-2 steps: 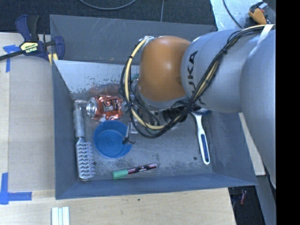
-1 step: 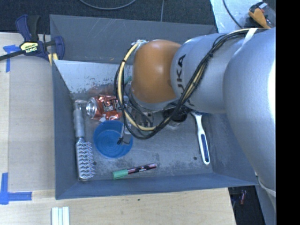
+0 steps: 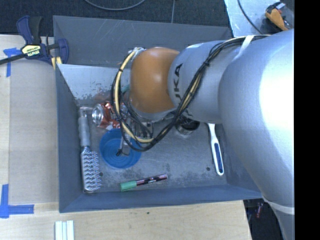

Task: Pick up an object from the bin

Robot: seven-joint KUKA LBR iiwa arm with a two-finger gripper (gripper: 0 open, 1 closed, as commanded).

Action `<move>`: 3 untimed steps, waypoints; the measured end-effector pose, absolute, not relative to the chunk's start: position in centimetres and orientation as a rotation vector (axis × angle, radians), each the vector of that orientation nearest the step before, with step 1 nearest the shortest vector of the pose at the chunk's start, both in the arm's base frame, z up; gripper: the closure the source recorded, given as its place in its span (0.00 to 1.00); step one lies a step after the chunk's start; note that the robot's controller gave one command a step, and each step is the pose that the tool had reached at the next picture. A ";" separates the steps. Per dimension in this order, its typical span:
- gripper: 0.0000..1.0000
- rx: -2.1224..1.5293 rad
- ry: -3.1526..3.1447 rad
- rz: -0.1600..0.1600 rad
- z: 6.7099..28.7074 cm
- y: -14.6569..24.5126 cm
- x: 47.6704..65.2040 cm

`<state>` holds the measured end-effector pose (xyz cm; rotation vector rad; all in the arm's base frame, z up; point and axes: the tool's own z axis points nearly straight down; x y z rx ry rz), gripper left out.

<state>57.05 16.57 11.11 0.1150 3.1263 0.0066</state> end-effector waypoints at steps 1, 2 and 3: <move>0.00 0.103 3.118 0.006 13.5 16.5 55.4; 0.00 0.088 3.120 0.008 12.5 17.0 56.4; 0.00 0.111 3.114 0.008 14.0 16.9 55.9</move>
Offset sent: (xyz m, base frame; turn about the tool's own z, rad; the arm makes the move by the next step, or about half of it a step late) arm -0.0046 0.0074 0.0085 -0.0221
